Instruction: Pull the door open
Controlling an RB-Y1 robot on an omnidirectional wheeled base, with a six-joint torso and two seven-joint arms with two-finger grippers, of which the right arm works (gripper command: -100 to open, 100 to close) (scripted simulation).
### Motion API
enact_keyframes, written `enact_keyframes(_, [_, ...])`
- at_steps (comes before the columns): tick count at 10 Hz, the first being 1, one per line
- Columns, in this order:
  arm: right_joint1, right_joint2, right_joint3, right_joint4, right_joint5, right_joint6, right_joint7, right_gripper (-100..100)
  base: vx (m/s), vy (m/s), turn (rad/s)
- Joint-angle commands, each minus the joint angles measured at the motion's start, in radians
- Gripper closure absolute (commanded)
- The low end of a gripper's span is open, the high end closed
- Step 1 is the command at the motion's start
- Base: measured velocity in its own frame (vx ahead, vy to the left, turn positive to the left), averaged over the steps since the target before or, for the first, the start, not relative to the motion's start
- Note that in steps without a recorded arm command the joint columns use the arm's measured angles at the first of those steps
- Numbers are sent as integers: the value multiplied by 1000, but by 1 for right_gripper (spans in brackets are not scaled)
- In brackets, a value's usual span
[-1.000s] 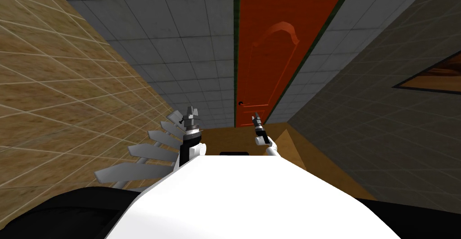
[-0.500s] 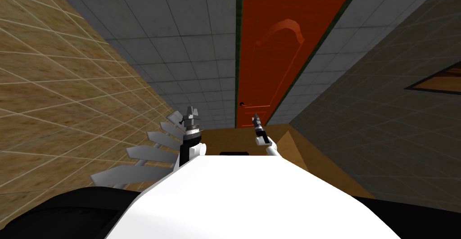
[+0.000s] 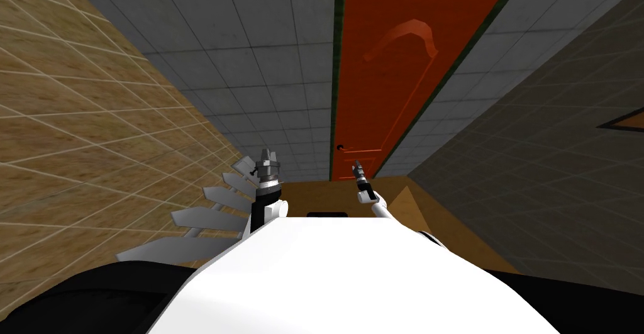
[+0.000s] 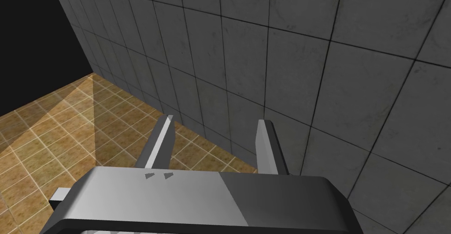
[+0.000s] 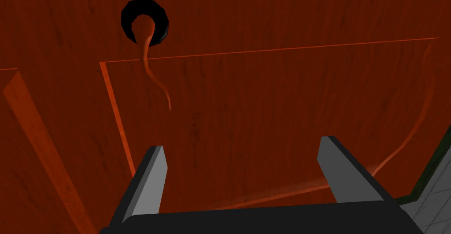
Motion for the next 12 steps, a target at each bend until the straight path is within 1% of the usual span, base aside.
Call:
enact_keyframes(1, [-21,-7,6,48,-7,-3,-2,-100,106,26,29])
enact_keyframes(7, [-84,-30,26,198,-31,-13,-7,-100,97,19,27])
enact_keyframes(8, [-84,-30,26,198,-31,-13,-7,-100,64,-2,5])
enact_keyframes(12, [-117,-42,37,277,-43,-18,-10,-100,66,8,19])
